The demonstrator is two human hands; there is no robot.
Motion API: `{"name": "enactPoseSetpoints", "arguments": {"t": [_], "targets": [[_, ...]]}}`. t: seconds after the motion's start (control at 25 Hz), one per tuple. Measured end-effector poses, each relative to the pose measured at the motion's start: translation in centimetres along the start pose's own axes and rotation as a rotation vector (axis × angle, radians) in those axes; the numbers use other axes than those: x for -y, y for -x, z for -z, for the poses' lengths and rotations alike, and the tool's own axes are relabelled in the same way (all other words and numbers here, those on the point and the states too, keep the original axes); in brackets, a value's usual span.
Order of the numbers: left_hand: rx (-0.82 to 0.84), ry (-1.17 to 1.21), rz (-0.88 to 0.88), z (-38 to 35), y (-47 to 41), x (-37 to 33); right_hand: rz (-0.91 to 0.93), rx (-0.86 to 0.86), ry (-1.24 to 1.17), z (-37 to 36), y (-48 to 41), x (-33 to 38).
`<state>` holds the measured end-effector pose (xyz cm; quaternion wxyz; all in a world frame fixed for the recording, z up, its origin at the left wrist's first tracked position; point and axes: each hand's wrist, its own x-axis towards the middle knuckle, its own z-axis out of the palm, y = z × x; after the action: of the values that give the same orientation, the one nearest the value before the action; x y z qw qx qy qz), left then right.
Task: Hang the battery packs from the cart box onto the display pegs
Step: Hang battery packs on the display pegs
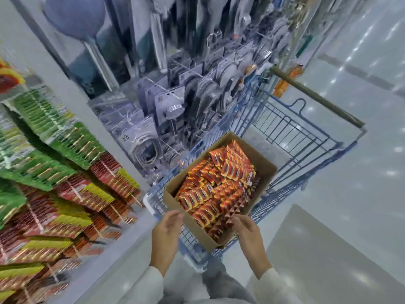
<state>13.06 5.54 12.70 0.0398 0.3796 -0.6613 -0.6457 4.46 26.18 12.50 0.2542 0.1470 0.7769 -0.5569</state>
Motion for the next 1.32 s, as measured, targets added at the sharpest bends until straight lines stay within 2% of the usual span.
{"name": "enactPoseSetpoints", "arguments": {"t": [0.2,0.48,0.64,0.8,0.92,1.0,1.08,1.16,1.24,1.32], "targets": [[0.060,-0.185,0.083,-9.4,-5.5,-1.3,-0.079,0.017,-0.024,4.8,-4.6,-0.8],[0.221,-0.704,-0.007,-21.8,-18.3,-3.9,-0.186,-0.003,-0.168,6.4,-7.5,-0.8],[0.295,-1.031,-0.213,-26.1,-23.9,-3.7,-0.241,-0.022,-0.201,6.0,-7.8,-1.6],[0.530,-1.382,-0.436,-28.7,-27.1,-1.8,-0.297,-0.059,-0.256,5.7,-8.1,-1.8],[0.504,-1.530,-0.568,-29.1,-27.8,-0.4,-0.329,-0.059,-0.218,5.5,-8.3,-1.3],[0.481,-1.599,-0.567,-29.1,-27.7,-0.2,-0.359,-0.057,-0.225,5.3,-8.4,-0.7],[0.495,-1.621,-0.489,-28.9,-27.8,-0.1,-0.381,-0.057,-0.252,5.2,-8.7,0.1],[0.543,-1.508,-0.343,-28.4,-27.6,-0.5,-0.389,-0.065,-0.247,5.0,-9.1,0.7],[0.523,-1.264,-0.190,-27.4,-26.9,-0.8,-0.387,-0.062,-0.204,4.8,-9.8,0.4],[0.414,-0.940,-0.022,-25.1,-25.7,-1.2,-0.401,-0.062,-0.196,4.4,-10.8,0.1]]}}
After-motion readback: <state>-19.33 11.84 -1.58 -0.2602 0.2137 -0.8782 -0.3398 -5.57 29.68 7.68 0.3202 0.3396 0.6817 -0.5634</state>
